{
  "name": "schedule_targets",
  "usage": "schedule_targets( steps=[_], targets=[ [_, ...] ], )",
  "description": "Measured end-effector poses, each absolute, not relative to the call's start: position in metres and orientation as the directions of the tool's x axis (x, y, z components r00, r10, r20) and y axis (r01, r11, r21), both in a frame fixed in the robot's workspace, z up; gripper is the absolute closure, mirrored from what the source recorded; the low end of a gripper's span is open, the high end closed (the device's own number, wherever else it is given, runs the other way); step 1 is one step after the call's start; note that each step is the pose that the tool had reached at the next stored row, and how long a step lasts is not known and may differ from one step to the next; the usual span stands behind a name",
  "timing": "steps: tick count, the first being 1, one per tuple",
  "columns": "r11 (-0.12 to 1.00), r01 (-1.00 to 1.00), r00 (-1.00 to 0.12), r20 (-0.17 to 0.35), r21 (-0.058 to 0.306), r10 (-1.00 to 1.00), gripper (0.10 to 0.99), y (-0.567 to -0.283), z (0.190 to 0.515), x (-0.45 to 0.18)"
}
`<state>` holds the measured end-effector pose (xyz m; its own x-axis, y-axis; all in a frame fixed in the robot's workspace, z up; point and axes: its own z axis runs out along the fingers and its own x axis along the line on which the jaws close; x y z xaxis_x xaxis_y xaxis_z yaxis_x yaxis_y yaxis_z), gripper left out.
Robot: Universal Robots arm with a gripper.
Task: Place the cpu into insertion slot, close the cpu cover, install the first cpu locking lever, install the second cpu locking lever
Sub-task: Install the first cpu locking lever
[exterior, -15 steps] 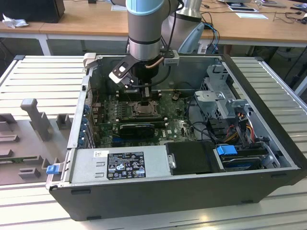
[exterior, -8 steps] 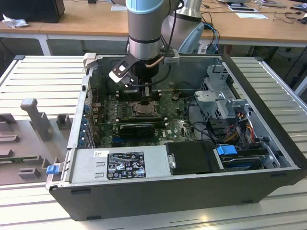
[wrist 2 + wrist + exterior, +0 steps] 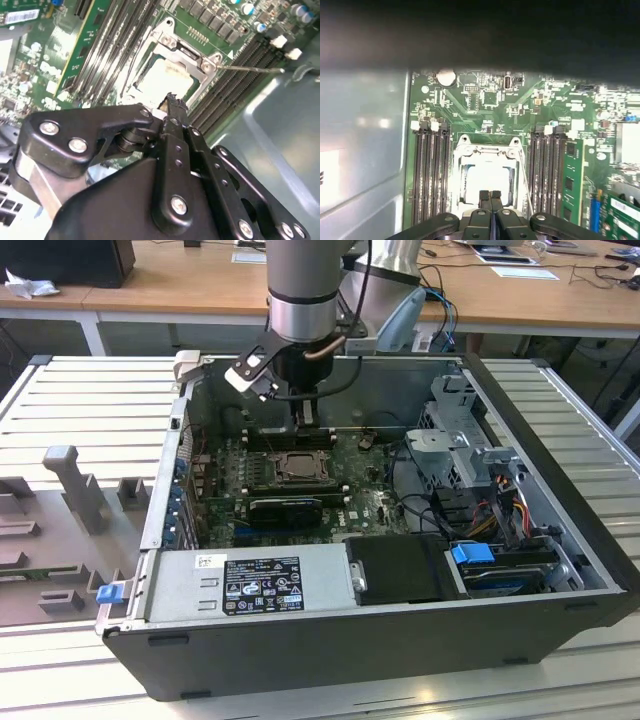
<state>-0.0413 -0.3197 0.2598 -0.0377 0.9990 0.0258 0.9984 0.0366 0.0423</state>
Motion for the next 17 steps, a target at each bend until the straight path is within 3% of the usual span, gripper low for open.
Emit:
schedule_targets(
  steps=[17],
  targets=[
    [0.100,0.994,-0.101,0.026,0.042,0.995,0.980,-0.3197,0.2631,-0.0413]
  ],
)
